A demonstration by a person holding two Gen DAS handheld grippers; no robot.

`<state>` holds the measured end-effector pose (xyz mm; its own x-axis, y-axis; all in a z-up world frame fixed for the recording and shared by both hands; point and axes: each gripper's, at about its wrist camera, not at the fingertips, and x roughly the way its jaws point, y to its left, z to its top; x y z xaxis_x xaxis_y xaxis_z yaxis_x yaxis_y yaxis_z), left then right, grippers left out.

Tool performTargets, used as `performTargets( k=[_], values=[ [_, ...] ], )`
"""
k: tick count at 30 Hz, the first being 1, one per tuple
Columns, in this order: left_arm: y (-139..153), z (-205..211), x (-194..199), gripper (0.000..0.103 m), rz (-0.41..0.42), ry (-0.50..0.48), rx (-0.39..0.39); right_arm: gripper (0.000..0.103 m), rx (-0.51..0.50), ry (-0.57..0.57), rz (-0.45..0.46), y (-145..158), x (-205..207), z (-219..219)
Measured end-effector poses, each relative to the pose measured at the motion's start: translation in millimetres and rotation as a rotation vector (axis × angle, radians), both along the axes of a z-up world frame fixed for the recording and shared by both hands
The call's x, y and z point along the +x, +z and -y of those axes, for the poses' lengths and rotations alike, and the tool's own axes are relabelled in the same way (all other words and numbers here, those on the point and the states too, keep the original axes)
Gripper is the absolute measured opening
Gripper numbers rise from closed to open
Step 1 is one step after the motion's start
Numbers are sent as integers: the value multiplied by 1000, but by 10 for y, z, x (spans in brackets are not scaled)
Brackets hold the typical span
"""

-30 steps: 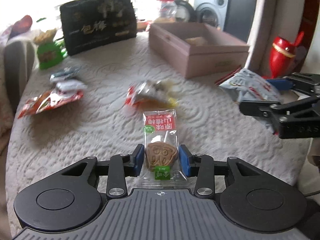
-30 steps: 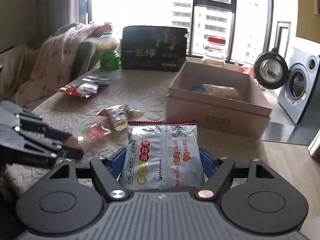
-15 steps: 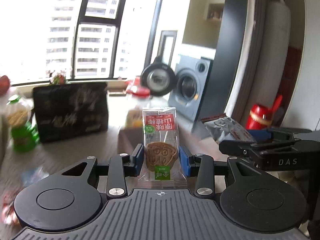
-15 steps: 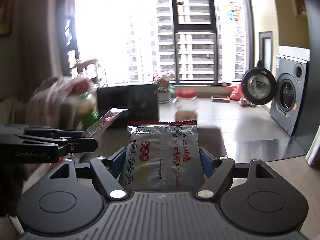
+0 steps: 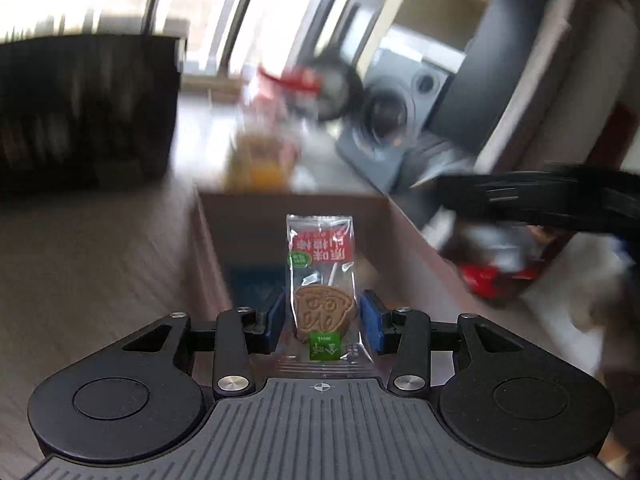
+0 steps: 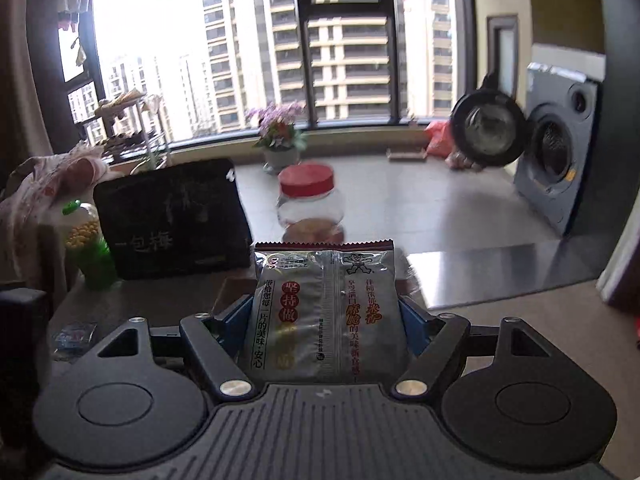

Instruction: Organize snacks

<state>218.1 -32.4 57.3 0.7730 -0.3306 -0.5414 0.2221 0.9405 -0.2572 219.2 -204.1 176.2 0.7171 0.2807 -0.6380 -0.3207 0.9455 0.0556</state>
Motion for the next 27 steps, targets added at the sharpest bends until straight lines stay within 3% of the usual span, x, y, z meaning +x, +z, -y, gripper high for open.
performTargets(
  k=[2, 4, 6, 9, 10, 13, 16, 19, 23, 25, 27],
  values=[
    [52, 4, -114, 46, 62, -22, 76, 77, 16, 24, -73, -175, 194, -134],
    [68, -17, -164, 46, 59, -97, 104, 77, 25, 11, -139, -335, 355, -261],
    [84, -140, -184, 46, 39, -135, 50, 77, 3, -20, -205, -487, 513, -325],
    [187, -404, -361, 47, 93, -86, -28, 77, -99, -46, -320, -732, 646, -463],
    [222, -499, -410, 46, 101, -79, -44, 77, -108, -47, -320, -752, 645, -488],
    [327, -861, -613, 46, 155, -23, -80, 77, -7, -14, -268, -591, 584, -449],
    [390, -1318, -816, 46, 174, 83, -94, 77, -54, -10, -234, -448, 562, -545],
    [351, -1867, -1064, 46, 170, 252, -118, 77, -143, -48, -127, -361, 443, -715],
    [126, -2647, -1327, 46, 85, 538, -183, 77, -128, 103, -115, -420, 199, -1156],
    [-10, -2910, -1456, 46, 37, 616, -222, 77, -105, 171, -112, -529, 55, -1530],
    [-116, -3031, -1530, 46, -9, 640, -208, 77, -72, 239, -125, -627, -91, -1914]
  ],
)
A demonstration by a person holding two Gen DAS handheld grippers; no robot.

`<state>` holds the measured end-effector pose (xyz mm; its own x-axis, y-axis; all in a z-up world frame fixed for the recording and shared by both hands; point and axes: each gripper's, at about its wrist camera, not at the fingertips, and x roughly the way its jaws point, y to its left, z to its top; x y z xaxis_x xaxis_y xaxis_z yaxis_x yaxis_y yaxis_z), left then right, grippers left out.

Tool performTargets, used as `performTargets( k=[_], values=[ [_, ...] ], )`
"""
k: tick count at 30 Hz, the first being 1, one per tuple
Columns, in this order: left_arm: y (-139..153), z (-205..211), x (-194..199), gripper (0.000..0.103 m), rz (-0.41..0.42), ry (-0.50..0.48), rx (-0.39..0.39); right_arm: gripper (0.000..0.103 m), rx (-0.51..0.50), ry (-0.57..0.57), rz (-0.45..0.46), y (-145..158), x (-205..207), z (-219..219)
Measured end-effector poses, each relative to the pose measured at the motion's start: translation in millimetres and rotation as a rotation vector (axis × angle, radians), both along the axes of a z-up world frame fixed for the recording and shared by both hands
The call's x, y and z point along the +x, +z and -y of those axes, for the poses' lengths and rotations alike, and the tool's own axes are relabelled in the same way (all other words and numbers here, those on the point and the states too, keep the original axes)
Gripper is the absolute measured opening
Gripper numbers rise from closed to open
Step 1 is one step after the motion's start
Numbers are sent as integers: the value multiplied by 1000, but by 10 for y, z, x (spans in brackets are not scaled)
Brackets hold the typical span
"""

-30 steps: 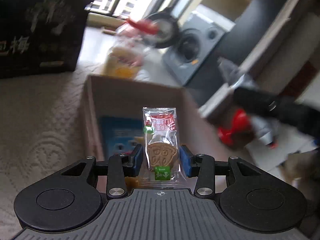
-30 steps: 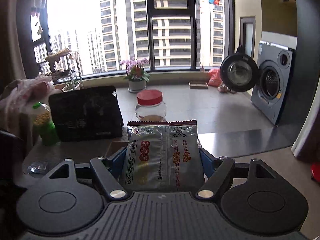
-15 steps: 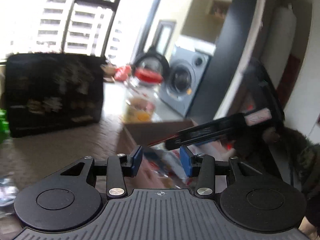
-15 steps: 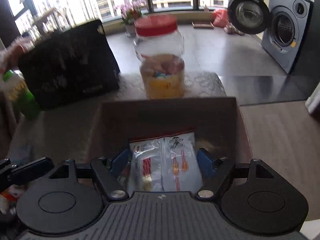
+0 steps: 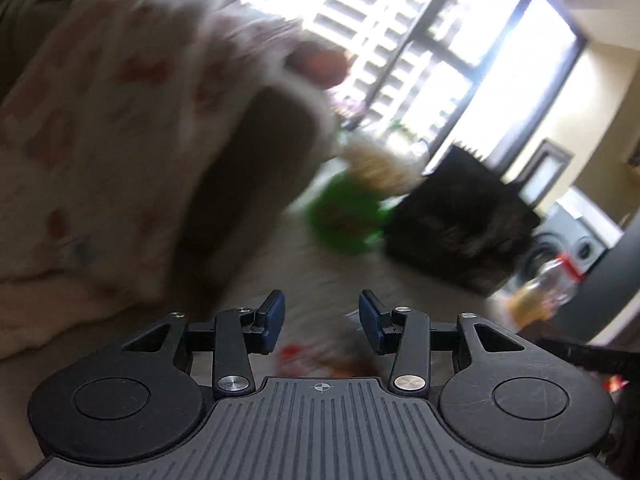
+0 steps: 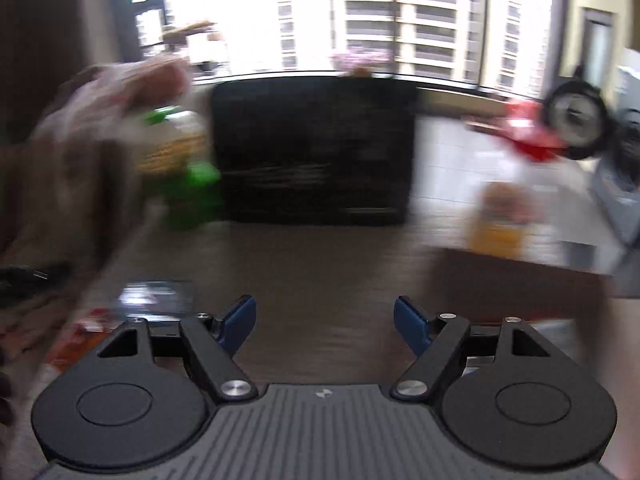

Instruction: Organize snacks

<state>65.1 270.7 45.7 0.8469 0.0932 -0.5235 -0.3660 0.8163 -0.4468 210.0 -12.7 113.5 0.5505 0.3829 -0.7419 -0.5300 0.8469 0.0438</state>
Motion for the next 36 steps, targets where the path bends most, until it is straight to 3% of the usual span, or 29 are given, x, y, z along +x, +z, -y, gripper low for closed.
performTargets(
  k=[5, 11, 15, 20, 24, 33, 36],
  values=[
    [-145, -4, -80, 46, -91, -52, 61, 77, 33, 136, -149, -370, -104, -877],
    [-193, 94, -44, 46, -113, -98, 89, 76, -21, 93, -225, -760, 84, -1353],
    [-214, 129, -88, 46, -103, -131, 84, 60, 24, 104, -255, -727, 47, -1209],
    [-175, 189, -128, 46, -79, -156, 52, 60, 59, 133, -242, -522, -249, -840],
    [-89, 253, -179, 46, -33, -182, 32, 60, 38, 195, -196, -370, -728, -347],
    [179, 622, -239, 46, 13, -179, 120, 63, 6, 204, -174, -558, -1355, 149],
    [257, 765, -309, 46, 27, -156, 198, 65, -26, 240, -88, -574, -1555, 149]
  ],
)
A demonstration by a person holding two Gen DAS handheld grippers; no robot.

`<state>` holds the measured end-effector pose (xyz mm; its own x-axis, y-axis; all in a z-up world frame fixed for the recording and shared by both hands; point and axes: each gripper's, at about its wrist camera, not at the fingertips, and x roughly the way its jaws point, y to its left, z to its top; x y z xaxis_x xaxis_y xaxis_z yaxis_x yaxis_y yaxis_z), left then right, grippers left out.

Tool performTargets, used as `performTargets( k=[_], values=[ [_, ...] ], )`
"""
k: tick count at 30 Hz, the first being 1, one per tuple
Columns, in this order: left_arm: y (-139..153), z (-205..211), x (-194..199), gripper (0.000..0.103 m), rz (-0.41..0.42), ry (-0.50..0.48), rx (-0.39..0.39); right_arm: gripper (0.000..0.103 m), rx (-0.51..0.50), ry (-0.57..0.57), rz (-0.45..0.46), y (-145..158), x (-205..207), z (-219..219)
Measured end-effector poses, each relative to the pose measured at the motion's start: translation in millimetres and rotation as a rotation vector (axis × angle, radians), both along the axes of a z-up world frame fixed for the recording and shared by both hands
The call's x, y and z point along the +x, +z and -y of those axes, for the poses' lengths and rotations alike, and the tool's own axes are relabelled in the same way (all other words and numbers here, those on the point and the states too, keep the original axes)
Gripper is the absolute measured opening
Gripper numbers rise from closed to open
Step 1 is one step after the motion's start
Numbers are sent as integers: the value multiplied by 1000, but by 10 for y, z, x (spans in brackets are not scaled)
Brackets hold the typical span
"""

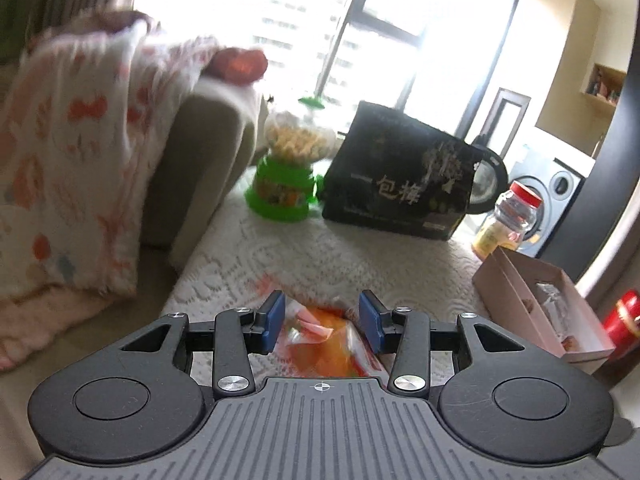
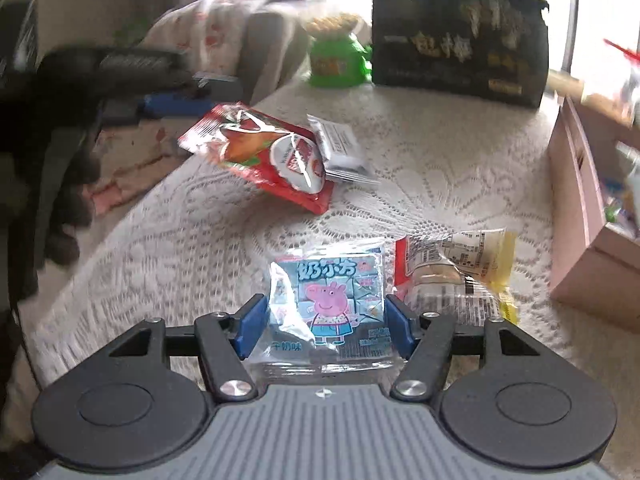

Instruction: Organize snacks

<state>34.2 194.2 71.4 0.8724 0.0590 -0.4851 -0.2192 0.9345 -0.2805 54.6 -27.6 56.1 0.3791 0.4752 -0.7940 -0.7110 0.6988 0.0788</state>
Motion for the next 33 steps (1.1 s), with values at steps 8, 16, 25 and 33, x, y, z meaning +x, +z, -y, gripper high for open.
performTargets(
  k=[8, 16, 25, 33],
  values=[
    [-99, 154, 272, 46, -103, -80, -65, 70, 104, -8, 104, 306, -131, 353],
    [-350, 273, 922, 46, -182, -24, -102, 70, 21, -221, 273, 83, -158, 647],
    [-531, 477, 1188, 50, -188, 28, 54, 70, 136, -356, 192, -66, 23, 934],
    [-437, 470, 1036, 18, -174, -13, 102, 70, 192, -398, 137, -116, 82, 1021]
  ],
)
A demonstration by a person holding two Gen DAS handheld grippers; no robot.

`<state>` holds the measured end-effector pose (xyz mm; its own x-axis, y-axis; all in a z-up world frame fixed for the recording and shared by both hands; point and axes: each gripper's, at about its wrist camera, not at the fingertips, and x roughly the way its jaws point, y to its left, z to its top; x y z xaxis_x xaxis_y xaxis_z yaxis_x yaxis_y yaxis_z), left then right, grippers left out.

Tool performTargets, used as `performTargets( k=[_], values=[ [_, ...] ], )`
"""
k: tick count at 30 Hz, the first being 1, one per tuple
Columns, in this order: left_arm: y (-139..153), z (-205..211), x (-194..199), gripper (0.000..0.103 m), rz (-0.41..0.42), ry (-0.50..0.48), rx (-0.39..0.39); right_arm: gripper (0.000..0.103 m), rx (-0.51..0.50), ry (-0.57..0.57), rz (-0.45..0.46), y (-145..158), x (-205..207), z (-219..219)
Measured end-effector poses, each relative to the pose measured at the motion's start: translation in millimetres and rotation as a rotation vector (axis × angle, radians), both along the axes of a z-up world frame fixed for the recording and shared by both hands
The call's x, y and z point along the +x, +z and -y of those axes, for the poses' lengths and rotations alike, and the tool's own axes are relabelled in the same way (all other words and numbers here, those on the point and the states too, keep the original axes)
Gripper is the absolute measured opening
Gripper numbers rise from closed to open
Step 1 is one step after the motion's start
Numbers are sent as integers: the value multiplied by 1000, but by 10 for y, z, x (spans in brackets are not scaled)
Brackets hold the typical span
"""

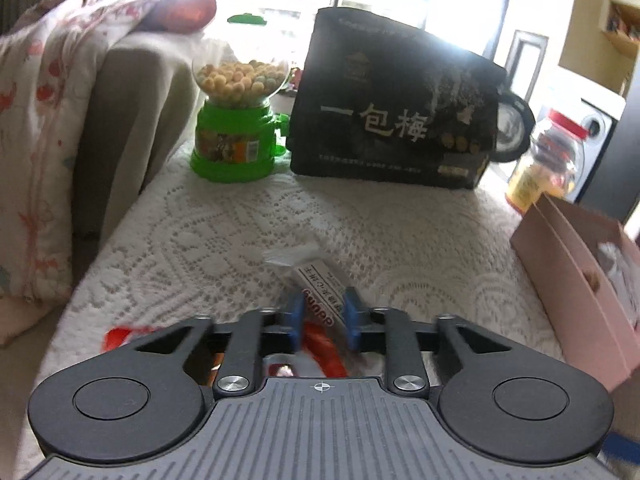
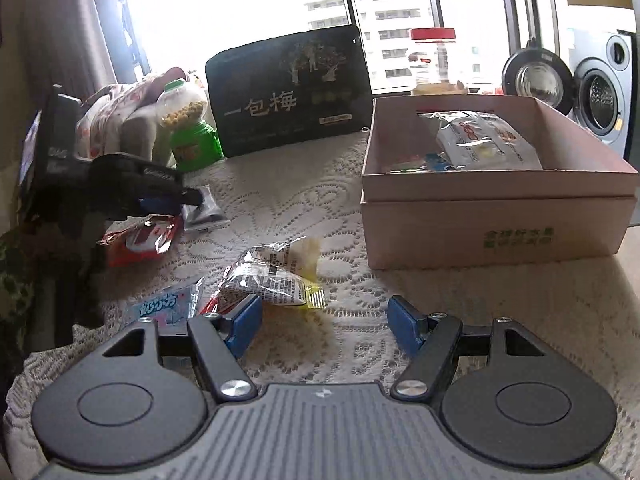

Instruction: Organize snacks

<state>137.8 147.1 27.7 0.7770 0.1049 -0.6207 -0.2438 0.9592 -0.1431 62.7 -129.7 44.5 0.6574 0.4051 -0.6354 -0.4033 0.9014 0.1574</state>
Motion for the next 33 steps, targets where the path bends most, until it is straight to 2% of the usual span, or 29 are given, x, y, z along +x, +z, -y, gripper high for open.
performTargets(
  k=[4, 6, 9, 11, 14, 21, 22, 23, 25, 29, 31, 32, 33],
  values=[
    [25, 78, -175, 16, -26, -119, 33, 70, 7, -6, -2, -3, 4, 9],
    [8, 92, -257, 15, -43, -159, 25, 70, 0, -10, 6, 12, -12, 6],
    [-16, 94, -394, 15, -64, -203, 6, 70, -32, 10, 73, 84, -145, -57],
    [-17, 82, -471, 15, -66, -212, 3, 70, -44, 69, 68, 115, -213, -159],
    [-11, 28, -531, 15, -66, -212, -32, 70, -61, 243, -21, 87, -258, -530],
    [-19, -54, -621, 15, -64, -241, -130, 74, -83, 293, -31, 62, -266, -827],
    [-32, -57, -626, 15, -63, -251, -149, 74, -71, 301, -45, 65, -263, -820],
    [-52, -52, -629, 15, -65, -262, -164, 74, -28, 344, -97, 58, -255, -821],
    [-102, -31, -621, 15, -75, -280, -187, 77, -20, 354, -106, 55, -267, -843],
    [-116, -43, -618, 15, -65, -283, -211, 78, -103, 389, -70, 42, -314, -1055],
    [-102, -70, -623, 15, -62, -282, -229, 76, -187, 393, -30, 15, -352, -1181],
    [-89, -83, -637, 15, -59, -282, -230, 65, -210, 390, -18, 20, -358, -1215],
    [-73, -89, -657, 15, -52, -282, -229, 62, -218, 387, -7, 36, -380, -1209]
  ],
)
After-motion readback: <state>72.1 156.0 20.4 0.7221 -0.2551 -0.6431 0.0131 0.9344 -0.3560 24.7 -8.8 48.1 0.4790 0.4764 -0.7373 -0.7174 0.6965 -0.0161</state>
